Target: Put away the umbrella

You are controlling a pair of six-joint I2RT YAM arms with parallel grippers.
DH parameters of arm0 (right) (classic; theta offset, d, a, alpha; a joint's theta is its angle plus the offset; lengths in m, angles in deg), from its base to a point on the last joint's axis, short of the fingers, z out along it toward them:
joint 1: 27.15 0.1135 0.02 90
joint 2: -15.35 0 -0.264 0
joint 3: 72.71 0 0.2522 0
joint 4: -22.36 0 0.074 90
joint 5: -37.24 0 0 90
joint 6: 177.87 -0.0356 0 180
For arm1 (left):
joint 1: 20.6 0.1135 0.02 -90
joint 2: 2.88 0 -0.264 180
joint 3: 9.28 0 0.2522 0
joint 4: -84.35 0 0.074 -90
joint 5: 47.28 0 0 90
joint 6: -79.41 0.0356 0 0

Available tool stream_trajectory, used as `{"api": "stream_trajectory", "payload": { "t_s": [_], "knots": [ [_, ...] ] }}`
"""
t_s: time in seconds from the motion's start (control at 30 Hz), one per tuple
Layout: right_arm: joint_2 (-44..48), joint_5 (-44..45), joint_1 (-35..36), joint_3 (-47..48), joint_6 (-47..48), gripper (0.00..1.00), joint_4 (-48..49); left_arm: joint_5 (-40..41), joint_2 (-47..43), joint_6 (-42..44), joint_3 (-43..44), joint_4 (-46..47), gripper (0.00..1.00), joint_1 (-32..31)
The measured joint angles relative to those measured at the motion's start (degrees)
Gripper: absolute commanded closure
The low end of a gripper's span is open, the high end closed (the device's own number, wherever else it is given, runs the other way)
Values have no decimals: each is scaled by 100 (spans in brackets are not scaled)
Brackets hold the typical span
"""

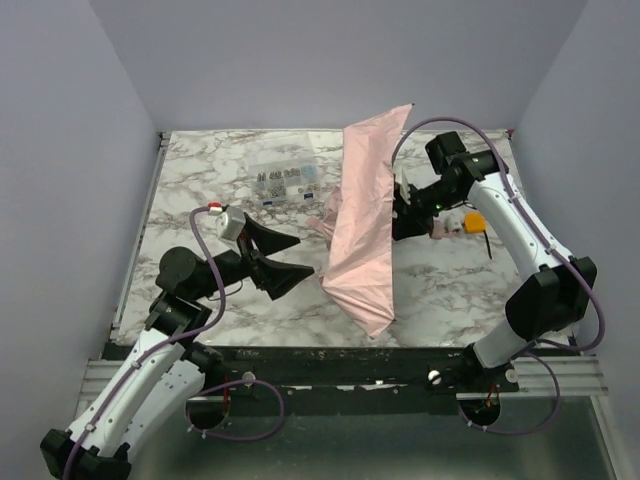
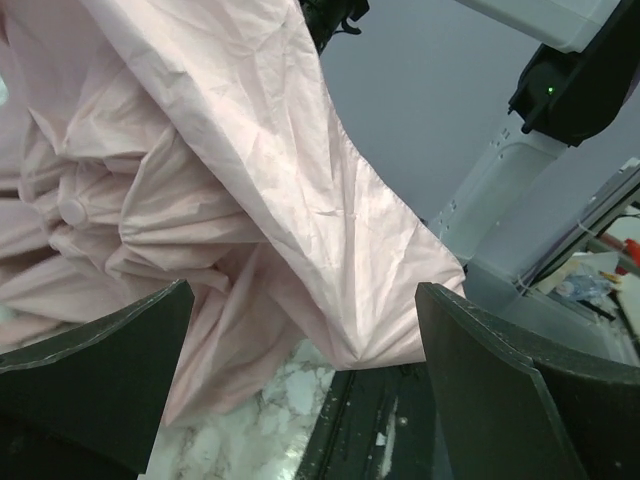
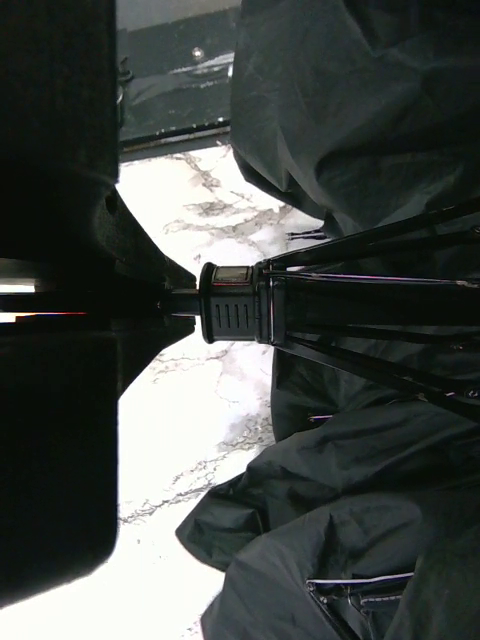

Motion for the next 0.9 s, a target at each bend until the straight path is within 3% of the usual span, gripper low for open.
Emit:
{"api": "stream_trajectory", "payload": {
  "t_s": [0.33, 0.53, 0.6, 0.77, 0.9],
  "knots": [
    [-61, -33, 2, -852, -26, 99, 767, -7, 874, -1467, -643, 750, 4, 2],
    [96, -101, -57, -839, 90, 99, 817, 87, 872, -1565, -376, 610, 4, 4],
    [103, -341, -258, -546, 282, 99, 463, 153, 909, -1580, -256, 557, 4, 50],
    [-133, -787, -1158, 1434, 549, 99, -299, 352, 713, -1541, -269, 426, 4, 247],
    [70, -1029, -1217, 2170, 551, 99, -470, 562, 391, -1475, -341, 330, 4, 378]
  ]
}}
